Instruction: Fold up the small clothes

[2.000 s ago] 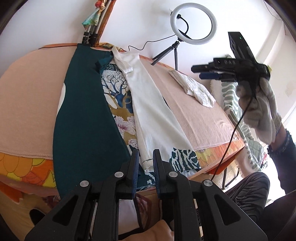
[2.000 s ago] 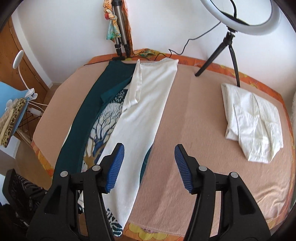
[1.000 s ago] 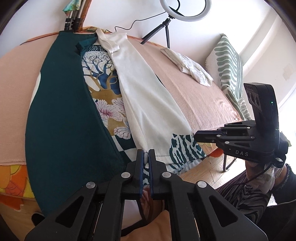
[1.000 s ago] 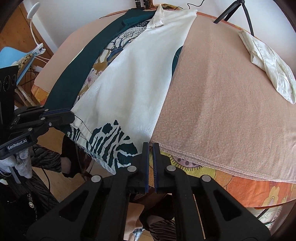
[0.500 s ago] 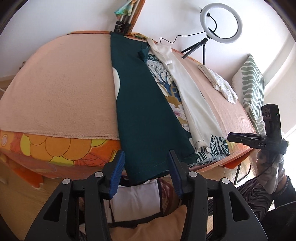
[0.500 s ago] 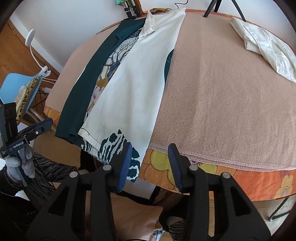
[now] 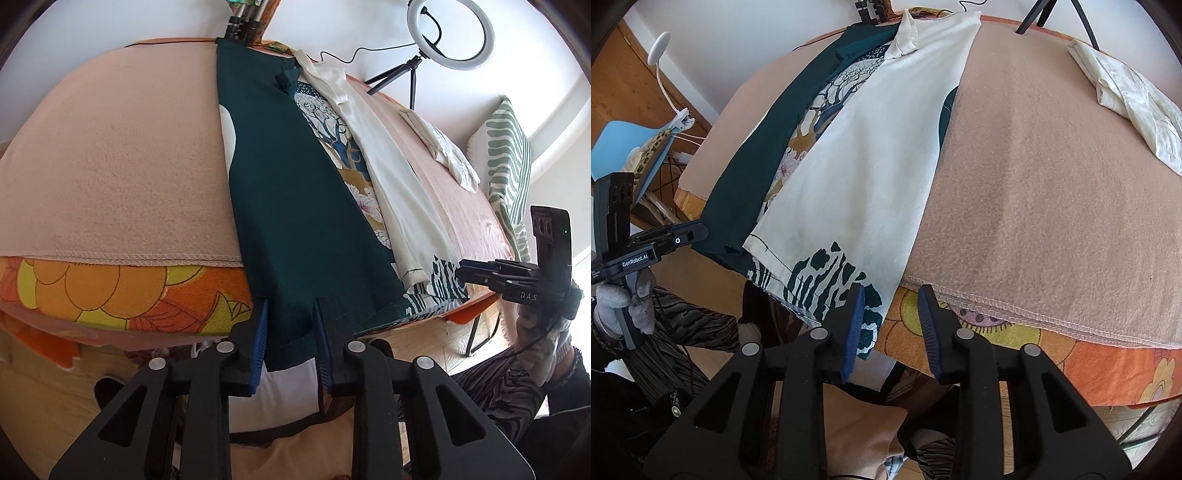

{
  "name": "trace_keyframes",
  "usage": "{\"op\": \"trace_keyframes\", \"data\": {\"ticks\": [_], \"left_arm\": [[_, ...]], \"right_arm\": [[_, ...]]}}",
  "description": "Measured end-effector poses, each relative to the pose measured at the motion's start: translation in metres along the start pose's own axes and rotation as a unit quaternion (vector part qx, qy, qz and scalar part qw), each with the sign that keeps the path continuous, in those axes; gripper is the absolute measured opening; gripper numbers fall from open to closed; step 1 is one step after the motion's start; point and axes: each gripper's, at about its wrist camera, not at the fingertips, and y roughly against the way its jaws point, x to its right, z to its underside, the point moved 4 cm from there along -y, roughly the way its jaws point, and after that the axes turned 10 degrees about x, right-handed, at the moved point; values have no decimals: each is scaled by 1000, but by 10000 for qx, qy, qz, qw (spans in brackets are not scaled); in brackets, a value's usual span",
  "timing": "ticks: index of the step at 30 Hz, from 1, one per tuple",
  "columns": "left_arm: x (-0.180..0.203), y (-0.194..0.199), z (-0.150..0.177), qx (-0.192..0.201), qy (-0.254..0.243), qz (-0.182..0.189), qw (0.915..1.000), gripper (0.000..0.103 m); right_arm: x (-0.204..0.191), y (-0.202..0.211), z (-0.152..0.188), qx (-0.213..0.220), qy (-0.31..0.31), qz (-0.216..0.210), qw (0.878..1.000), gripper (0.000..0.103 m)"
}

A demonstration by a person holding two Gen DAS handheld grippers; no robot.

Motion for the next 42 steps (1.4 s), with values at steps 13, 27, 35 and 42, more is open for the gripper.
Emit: {"op": "trace_keyframes", "data": {"ticks": [13, 27, 35, 42], "left_arm": [[-7, 9, -10, 160, 781, 711, 9943, 1], [-17, 22, -13, 170, 769, 559, 9953, 10], [-22, 7, -3, -169, 802, 407, 9958, 20], [-26, 2, -4, -221, 902, 494, 9945, 20]], "right_arm": [[20, 6, -4, 152, -1369, -1132, 9840, 3], [22, 17, -6, 262, -1218, -813, 9889, 34], [22, 6, -1, 36, -1183, -767, 9900, 45], [14, 1, -1, 4, -954, -749, 9926, 24]]}}
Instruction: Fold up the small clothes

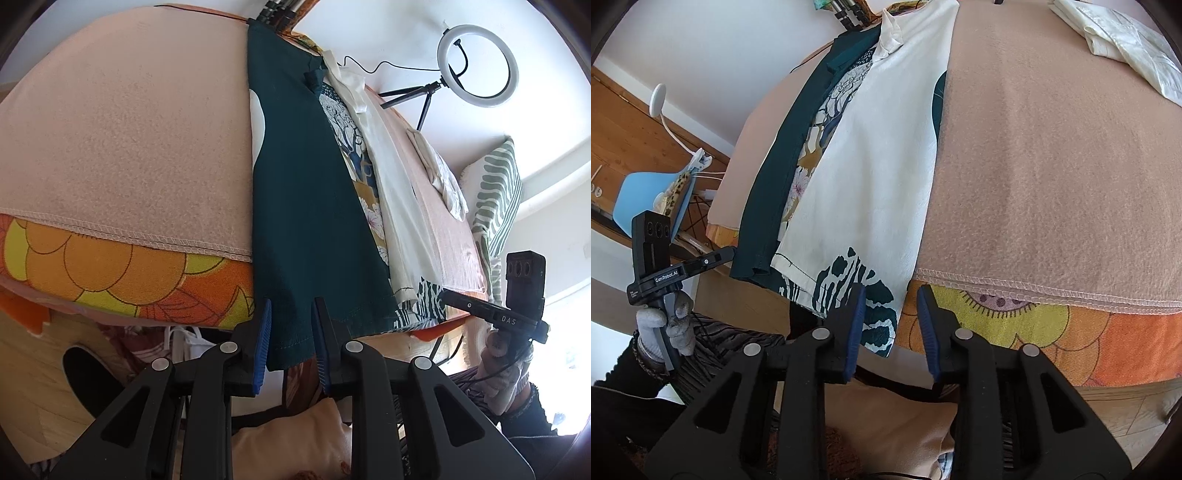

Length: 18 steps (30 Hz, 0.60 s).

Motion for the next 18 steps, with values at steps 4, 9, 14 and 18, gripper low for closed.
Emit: {"op": "trace_keyframes", "data": {"ticks": [4, 9, 14, 18], "left_arm": [[-1, 0, 1, 16, 15, 86, 10000, 13], [-1, 4, -1, 151, 123, 254, 9995, 1], [9, 12, -9, 266, 211, 476, 9983, 0], [6, 17, -12, 372, 115, 233, 9990, 1]], "right_arm": [[-2, -5, 2, -84, -71, -121, 9999, 8], [-2, 0, -2, 8, -366, -414, 9985, 4], [8, 10, -12, 208, -829, -694, 9939, 4], [7, 9, -12, 197, -771, -630, 9948, 4]]}}
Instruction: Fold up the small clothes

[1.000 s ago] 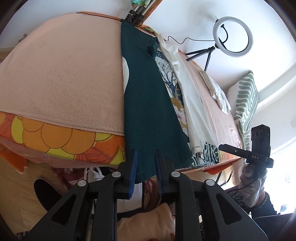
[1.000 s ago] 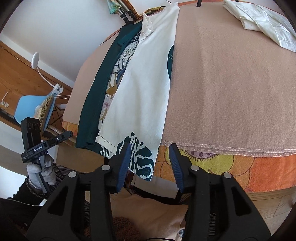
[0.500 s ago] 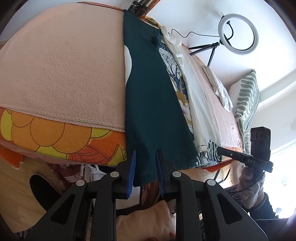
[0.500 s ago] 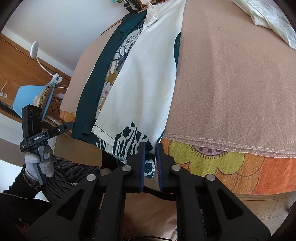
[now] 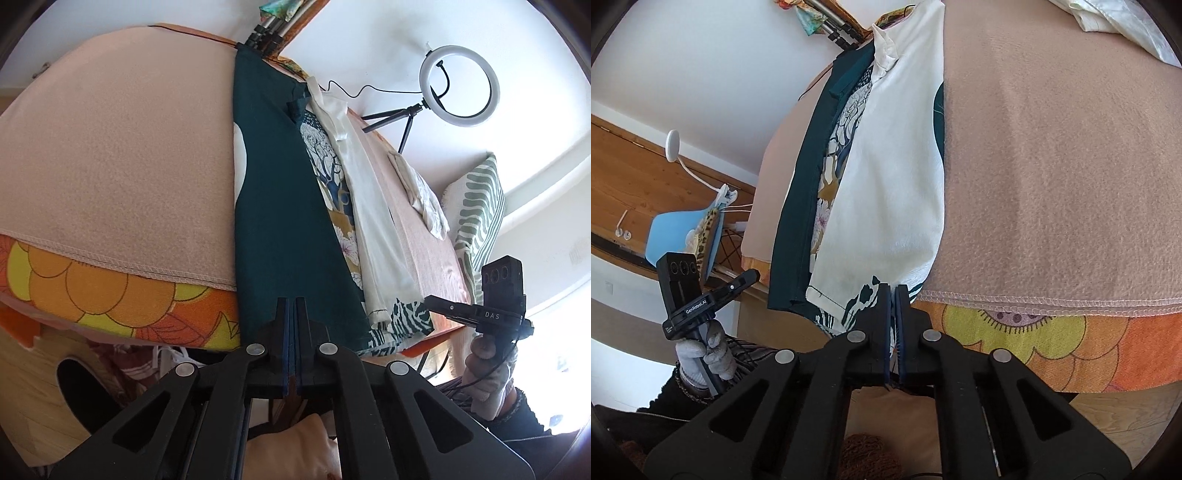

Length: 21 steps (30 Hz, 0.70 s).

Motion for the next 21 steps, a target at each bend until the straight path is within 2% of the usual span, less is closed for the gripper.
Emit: {"op": "trace_keyframes", "data": {"ticks": [1, 3, 4, 8, 12, 14, 16, 17, 21], "left_arm": [[-6, -2, 0, -144, 149, -51, 9998, 1], [-16, -6, -1, -331, 360, -155, 9987, 13], [-19, -7, -1, -342, 413, -225, 9983, 16], [-19, -11, -3, -439, 469, -325, 9974, 18], [-8, -18, -1, -582, 155, -444, 9972, 18], [-5, -22, -1, -666, 125, -453, 9967, 18], [-1, -24, -1, -739, 4, -496, 9960, 18], [1, -25, -2, -798, -39, -529, 9954, 18], [2, -27, 1, -1055, -99, -639, 9923, 18]], "right_arm": [[-1, -1, 1, -9, 7, 5, 10000, 4], [-1, -4, 1, -30, 6, 4, 10000, 4], [0, -5, 1, -41, 19, 22, 10000, 4], [-4, -2, -1, -13, 190, 110, 9998, 4], [-4, 2, -8, 61, 414, 450, 9981, 5], [-3, 3, -11, 47, 483, 643, 9967, 13], [-2, 2, -13, -42, 464, 669, 9967, 31], [-1, 0, -13, -131, 390, 617, 9972, 36], [2, -4, -11, -413, 339, 766, 9956, 38]]}}
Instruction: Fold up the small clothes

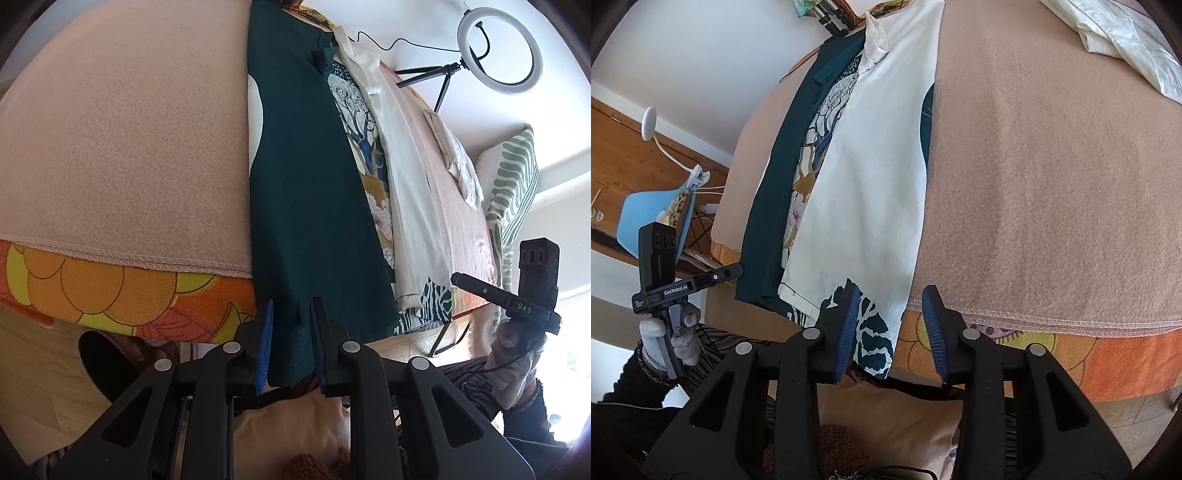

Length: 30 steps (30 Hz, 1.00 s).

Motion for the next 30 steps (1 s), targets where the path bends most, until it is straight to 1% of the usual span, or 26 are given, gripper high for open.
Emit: {"op": "trace_keyframes", "data": {"ticks": [3, 11, 14, 18, 20, 22, 23, 24, 25, 27, 30], "left_arm": [[-4, -2, 4, -191, 132, 50, 9997, 18], [-8, 0, 5, -317, 389, 159, 9986, 18], [-10, 2, 8, -438, 516, 242, 9974, 19], [-13, 4, 9, -421, 723, 317, 9960, 19], [-15, 5, 14, -490, 794, 358, 9950, 19], [-20, 8, 20, -523, 977, 454, 9928, 20], [-22, 7, 21, -535, 980, 461, 9927, 22], [-24, 6, 24, -579, 931, 417, 9931, 29], [-25, 5, 26, -615, 920, 389, 9931, 31], [-30, 3, 28, -672, 989, 416, 9920, 32], [-29, 2, 25, -597, 1129, 589, 9901, 32]], "right_arm": [[3, -2, 3, -313, -229, -138, 9992, 38], [-1, -7, 13, -625, -146, -69, 9979, 38], [-4, -7, 14, -648, -75, -59, 9979, 38], [-7, -9, 15, -654, -75, -57, 9978, 38], [-6, -9, 15, -688, -147, -146, 9974, 38], [-6, -9, 14, -701, -162, -189, 9972, 38], [-6, -9, 13, -703, -167, -206, 9972, 38], [-5, -10, 13, -703, -184, -211, 9971, 38], [-5, -10, 12, -698, -196, -218, 9971, 38], [-6, -11, 11, -680, -175, -234, 9973, 38], [-6, -12, 8, -676, -213, -275, 9971, 39]]}}
